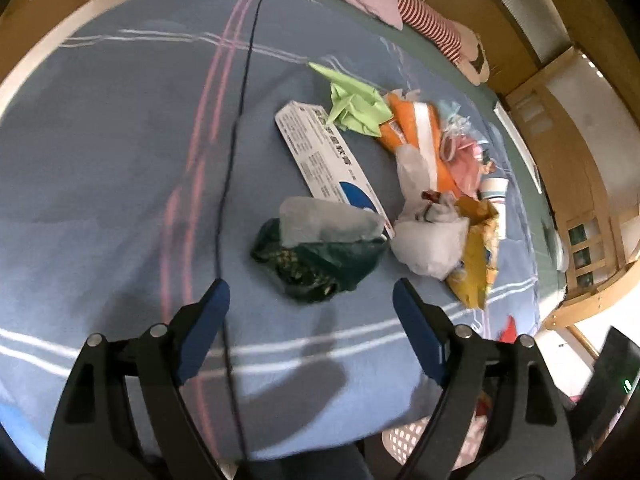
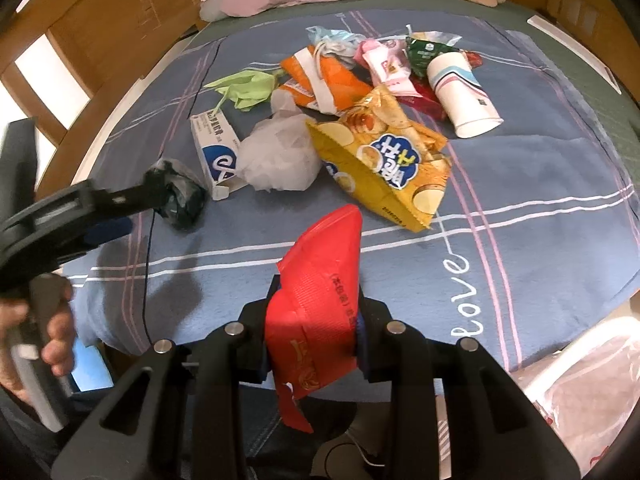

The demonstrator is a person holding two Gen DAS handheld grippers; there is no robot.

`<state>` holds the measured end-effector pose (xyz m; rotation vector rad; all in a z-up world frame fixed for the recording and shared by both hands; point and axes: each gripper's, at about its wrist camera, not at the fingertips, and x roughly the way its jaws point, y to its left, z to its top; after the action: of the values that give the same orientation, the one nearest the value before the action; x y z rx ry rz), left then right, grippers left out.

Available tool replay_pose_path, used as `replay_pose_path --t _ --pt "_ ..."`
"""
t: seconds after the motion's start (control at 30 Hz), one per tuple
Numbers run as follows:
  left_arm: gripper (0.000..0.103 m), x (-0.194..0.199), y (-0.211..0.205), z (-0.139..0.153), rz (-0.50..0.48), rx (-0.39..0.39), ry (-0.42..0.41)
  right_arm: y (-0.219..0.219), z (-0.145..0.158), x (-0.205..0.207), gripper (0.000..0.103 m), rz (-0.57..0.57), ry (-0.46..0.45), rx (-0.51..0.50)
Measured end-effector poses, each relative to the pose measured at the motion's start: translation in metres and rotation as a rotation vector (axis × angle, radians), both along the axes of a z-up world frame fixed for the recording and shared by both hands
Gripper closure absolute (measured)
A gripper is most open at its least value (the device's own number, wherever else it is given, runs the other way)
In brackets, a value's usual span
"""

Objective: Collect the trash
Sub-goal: 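Lift the red bag with right tool while left tool lifts the dark green bag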

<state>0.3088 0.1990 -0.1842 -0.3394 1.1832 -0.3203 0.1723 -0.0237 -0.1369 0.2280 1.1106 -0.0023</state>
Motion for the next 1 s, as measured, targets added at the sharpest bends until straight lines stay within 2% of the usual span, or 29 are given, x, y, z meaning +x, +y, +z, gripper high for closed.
replay_pose_path --t 0.1,0.17,0.23,0.27,0.3,0.37,0.47,0.57,0.7,0.87,1.0 --pt "0.019 0.017 -0.009 -0.018 0.028 0.042 0.005 -0.001 0.001 -0.003 0.071 0.001 -0.003 -0.010" --pt "0.020 0.021 -0.012 -0.023 0.047 0.041 -0.013 -0.003 0.003 -0.005 0.071 -0.002 -0.008 -0.022" --pt "0.040 0.022 -0.013 -0.021 0.046 0.033 -0.040 -0.005 0.003 -0.007 0.071 -0.010 -0.011 -0.025" --pt "0.041 0.022 -0.013 -0.021 0.042 0.032 -0.046 -0.007 0.003 -0.007 0.071 -0.015 -0.012 -0.022" --pt "0.047 0.022 -0.013 -0.020 0.045 0.032 -0.056 -0.008 0.004 -0.007 0.071 -0.018 -0.012 -0.022" --pt "0.052 0.020 -0.014 -0.016 0.044 0.025 -0.074 -0.009 0.005 -0.008 0.071 -0.019 -0.018 -0.022" --pt "0.053 0.013 -0.013 -0.003 0.046 0.035 -0.117 -0.008 0.009 -0.010 0.071 -0.011 -0.042 -0.025" --pt "0.053 0.001 -0.012 0.021 0.045 0.078 -0.201 -0.005 0.021 -0.015 0.071 0.010 -0.094 -0.016" --pt "0.053 -0.020 -0.010 0.046 0.023 0.034 -0.263 -0.008 0.056 -0.030 0.071 0.047 -0.180 -0.013" --pt "0.053 -0.050 -0.046 0.068 -0.133 -0.058 -0.303 -0.029 0.092 -0.063 0.071 0.075 -0.214 -0.086" --pt "0.053 -0.077 -0.075 0.082 -0.287 -0.151 -0.320 -0.062 0.091 -0.097 0.071 0.059 -0.128 -0.159"
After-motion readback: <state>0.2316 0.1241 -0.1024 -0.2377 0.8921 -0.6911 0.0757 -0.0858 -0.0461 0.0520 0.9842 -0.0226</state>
